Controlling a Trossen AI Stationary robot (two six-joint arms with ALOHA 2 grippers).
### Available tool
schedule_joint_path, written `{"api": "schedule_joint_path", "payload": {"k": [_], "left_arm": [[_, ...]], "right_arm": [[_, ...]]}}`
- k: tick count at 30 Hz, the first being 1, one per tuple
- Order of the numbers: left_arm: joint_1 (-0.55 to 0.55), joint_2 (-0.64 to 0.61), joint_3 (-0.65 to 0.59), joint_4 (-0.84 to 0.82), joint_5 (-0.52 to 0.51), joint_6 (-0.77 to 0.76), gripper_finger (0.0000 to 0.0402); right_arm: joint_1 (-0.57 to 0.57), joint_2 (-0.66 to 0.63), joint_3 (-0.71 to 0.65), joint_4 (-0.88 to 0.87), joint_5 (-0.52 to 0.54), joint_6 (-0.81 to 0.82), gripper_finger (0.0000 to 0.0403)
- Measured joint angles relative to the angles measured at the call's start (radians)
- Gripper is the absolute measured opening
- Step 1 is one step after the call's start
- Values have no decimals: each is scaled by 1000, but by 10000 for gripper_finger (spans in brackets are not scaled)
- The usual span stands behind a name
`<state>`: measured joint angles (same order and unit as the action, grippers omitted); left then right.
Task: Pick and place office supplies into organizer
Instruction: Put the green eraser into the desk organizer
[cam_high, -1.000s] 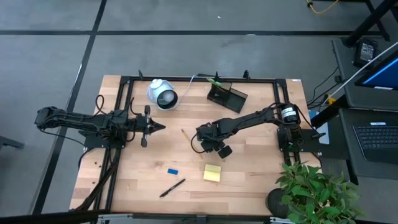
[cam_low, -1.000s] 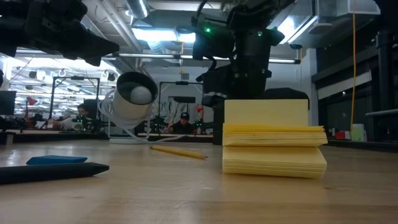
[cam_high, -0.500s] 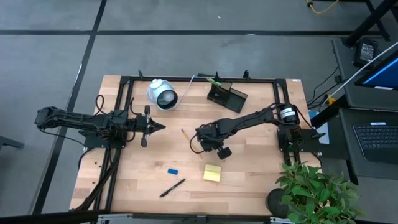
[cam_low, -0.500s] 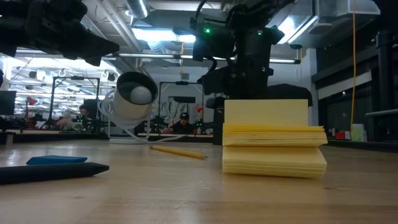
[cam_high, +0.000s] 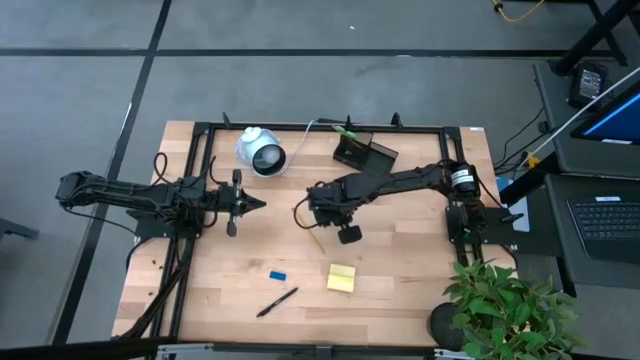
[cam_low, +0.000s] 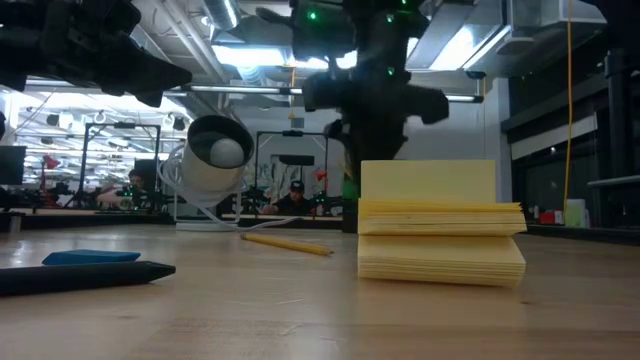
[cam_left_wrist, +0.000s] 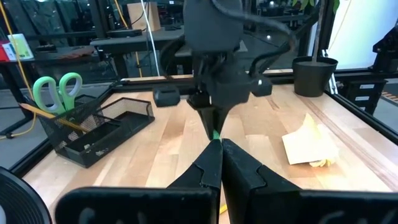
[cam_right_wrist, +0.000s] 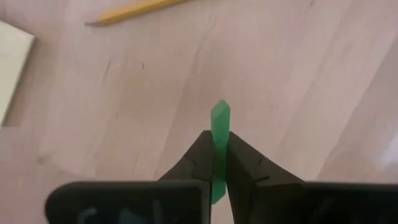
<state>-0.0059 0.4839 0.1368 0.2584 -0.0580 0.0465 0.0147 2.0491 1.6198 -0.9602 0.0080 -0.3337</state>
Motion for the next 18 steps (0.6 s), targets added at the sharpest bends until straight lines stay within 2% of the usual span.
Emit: {"api": "schedule_joint_path", "payload": {"k": [12, 18], "left_arm": [[0, 0, 0, 3, -5, -1, 2], [0, 0, 0, 3, -5, -1, 2]], "right_arm": [[-13, -2, 150, -151, -1, 10, 22], [-73, -5, 173, -171, 0, 12, 22]]}}
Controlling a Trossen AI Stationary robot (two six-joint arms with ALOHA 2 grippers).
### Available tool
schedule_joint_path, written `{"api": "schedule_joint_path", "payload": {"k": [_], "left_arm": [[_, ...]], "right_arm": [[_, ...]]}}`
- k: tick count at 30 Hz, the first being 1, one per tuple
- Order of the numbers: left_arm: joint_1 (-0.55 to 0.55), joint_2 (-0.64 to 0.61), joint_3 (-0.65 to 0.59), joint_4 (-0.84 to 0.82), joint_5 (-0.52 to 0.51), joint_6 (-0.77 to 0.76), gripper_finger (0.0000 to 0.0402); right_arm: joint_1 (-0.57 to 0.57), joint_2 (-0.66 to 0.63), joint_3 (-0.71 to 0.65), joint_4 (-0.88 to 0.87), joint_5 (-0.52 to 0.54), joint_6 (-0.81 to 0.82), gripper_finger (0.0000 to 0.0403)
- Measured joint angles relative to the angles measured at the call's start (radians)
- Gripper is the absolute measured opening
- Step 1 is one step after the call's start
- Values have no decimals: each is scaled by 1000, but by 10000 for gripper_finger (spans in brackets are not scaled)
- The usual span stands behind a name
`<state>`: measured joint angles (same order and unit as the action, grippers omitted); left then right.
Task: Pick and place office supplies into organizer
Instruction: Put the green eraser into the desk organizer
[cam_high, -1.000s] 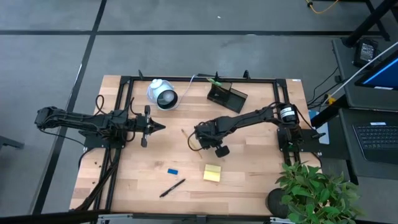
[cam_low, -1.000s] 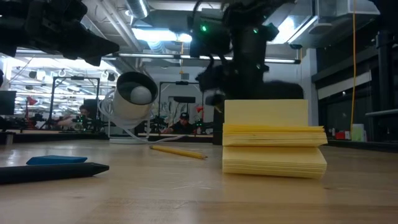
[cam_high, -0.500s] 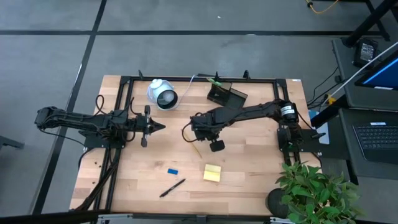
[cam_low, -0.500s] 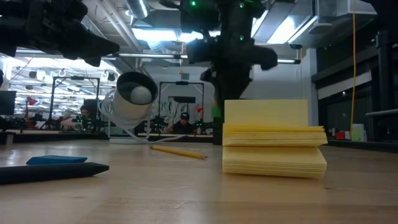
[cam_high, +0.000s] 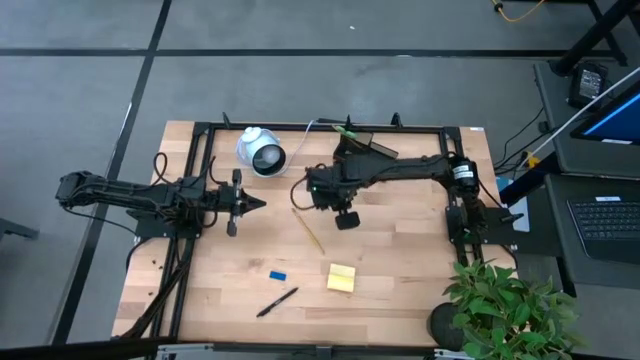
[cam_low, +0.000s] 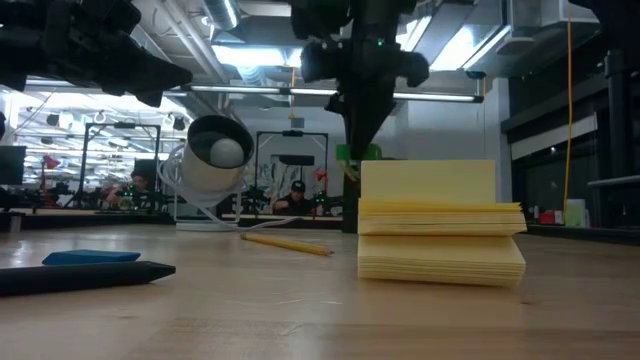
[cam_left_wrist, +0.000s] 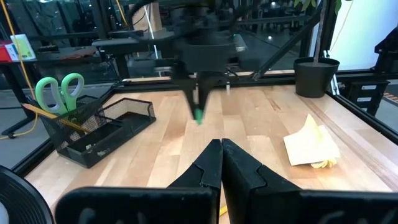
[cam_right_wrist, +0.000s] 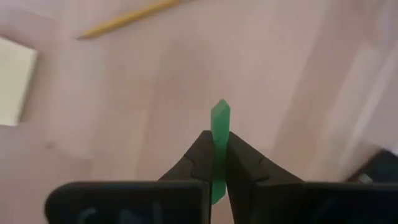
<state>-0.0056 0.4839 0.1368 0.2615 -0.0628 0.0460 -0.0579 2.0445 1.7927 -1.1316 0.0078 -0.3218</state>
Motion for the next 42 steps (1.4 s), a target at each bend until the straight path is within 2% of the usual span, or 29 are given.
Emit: {"api": "schedule_joint_path", "payload": {"k": [3, 7, 19, 28, 37, 42], "left_arm": [[0, 0, 0, 0, 0, 0, 2], [0, 0, 0, 0, 0, 1, 2], [0, 0, 0, 0, -1, 11, 2], [0, 3, 0, -14, -1, -7, 2], [0, 7, 0, -12, -1, -25, 2], [0, 7, 0, -10, -13, -26, 2]], "right_arm": [[-36, 0, 0, 8, 11, 4, 22], [-78, 0, 0, 16, 82, 25, 22], [-184, -1, -12, 106, 103, 73, 22], [-229, -76, -199, 256, 134, 111, 22], [-270, -261, -454, 517, 135, 184, 22], [-295, -297, -524, 599, 272, 249, 22]]}}
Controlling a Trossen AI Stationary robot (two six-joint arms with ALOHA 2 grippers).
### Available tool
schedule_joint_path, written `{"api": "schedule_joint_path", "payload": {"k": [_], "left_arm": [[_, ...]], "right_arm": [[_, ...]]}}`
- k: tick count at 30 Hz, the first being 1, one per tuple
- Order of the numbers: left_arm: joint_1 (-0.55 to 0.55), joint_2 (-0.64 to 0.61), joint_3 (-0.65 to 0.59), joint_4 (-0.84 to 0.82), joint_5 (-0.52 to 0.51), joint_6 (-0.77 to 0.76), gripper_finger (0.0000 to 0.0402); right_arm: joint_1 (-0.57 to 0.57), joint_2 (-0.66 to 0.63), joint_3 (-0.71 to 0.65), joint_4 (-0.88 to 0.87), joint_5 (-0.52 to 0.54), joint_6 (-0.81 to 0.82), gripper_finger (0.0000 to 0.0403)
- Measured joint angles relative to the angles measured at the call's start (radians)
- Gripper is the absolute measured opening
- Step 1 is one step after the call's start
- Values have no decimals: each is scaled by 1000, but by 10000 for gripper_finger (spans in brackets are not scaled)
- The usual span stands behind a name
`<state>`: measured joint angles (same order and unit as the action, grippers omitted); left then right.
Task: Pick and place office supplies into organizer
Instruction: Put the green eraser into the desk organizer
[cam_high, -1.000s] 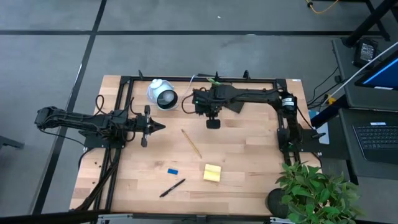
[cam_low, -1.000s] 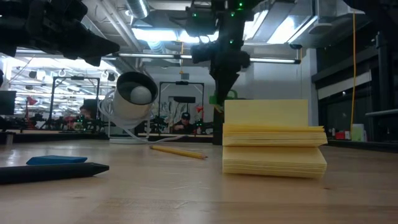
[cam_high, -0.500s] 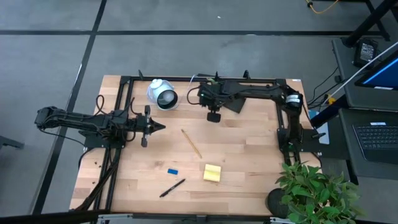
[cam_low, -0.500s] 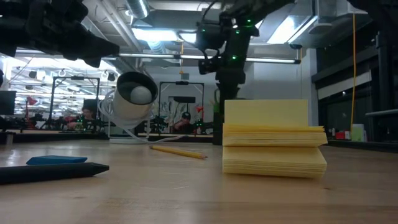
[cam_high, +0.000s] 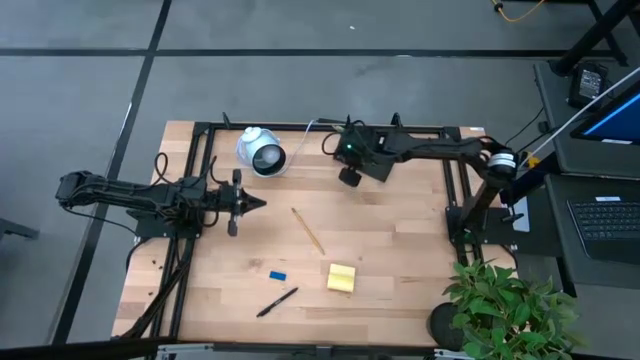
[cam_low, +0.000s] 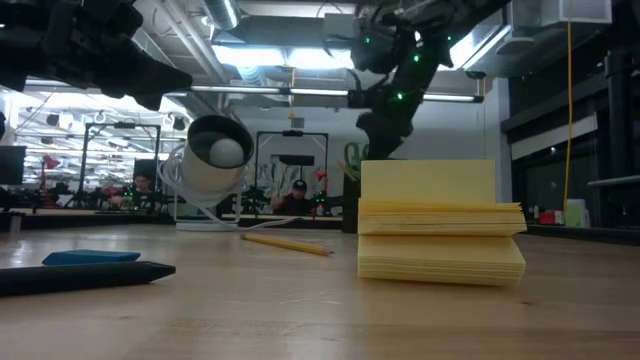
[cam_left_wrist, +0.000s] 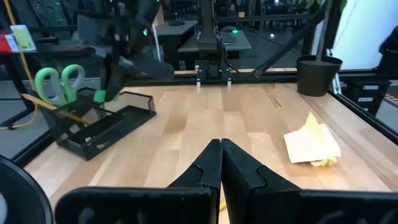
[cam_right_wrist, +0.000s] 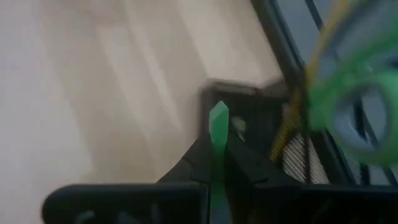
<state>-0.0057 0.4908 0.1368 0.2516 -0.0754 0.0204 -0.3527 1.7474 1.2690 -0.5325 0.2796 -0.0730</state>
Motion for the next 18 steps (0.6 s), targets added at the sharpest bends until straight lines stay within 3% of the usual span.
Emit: {"api": "schedule_joint_path", "payload": {"k": [18], "left_arm": [[0, 0, 0, 7, -21, -8, 2]], "right_arm": [[-28, 49, 0, 94, 60, -16, 22]]}}
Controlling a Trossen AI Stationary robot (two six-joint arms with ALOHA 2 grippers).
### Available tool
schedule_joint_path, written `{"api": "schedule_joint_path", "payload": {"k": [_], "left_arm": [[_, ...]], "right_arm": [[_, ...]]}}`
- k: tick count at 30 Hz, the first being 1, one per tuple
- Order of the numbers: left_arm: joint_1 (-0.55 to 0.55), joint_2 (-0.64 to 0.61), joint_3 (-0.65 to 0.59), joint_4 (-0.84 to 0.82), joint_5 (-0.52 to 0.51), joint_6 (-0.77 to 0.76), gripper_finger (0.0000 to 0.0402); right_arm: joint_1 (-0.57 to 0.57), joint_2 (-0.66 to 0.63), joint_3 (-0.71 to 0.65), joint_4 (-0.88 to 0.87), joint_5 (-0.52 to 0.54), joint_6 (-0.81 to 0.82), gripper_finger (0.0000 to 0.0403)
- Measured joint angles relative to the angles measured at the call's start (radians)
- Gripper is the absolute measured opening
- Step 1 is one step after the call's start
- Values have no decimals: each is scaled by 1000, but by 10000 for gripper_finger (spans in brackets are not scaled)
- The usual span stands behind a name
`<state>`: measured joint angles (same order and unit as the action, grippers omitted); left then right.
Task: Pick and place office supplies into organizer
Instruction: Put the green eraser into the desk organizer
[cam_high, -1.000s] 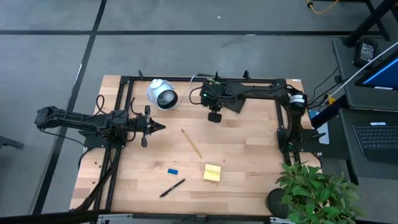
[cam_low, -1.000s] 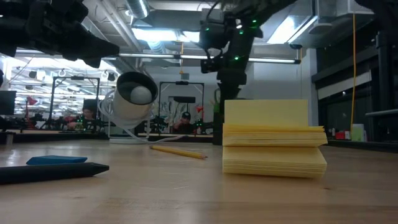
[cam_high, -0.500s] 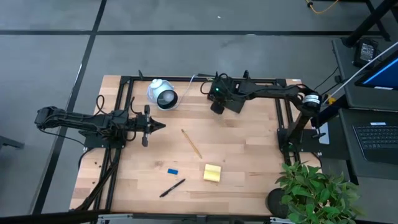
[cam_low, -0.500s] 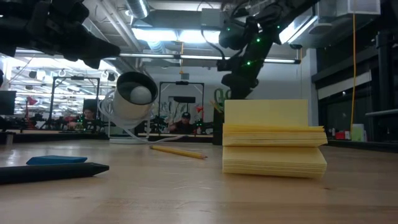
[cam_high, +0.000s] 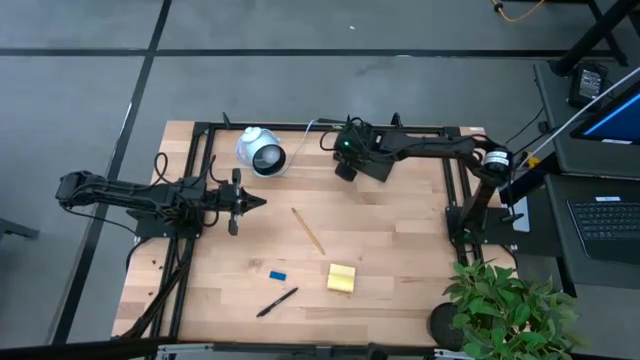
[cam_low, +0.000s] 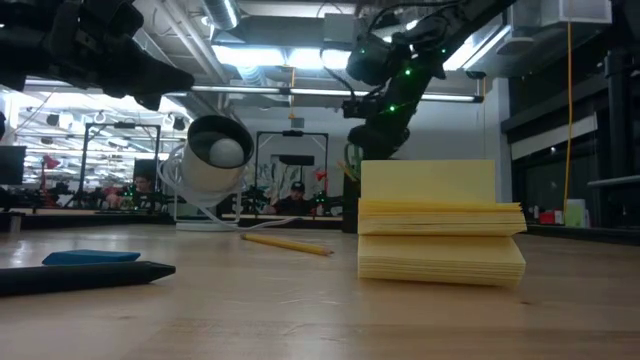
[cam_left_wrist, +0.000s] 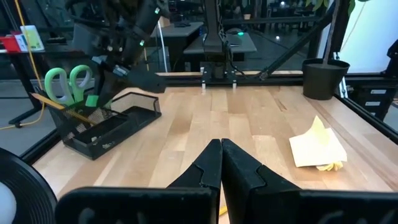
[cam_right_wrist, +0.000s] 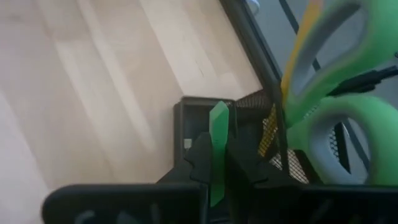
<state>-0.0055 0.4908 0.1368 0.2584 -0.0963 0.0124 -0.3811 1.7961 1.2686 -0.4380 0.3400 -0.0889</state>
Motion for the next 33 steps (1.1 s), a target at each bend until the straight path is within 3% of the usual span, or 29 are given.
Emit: {"api": "schedule_joint_path", "payload": {"k": [33], "left_arm": [[0, 1, 0, 7, 0, -2, 2]], "right_arm": [[-29, 93, 0, 15, 9, -1, 22]]}}
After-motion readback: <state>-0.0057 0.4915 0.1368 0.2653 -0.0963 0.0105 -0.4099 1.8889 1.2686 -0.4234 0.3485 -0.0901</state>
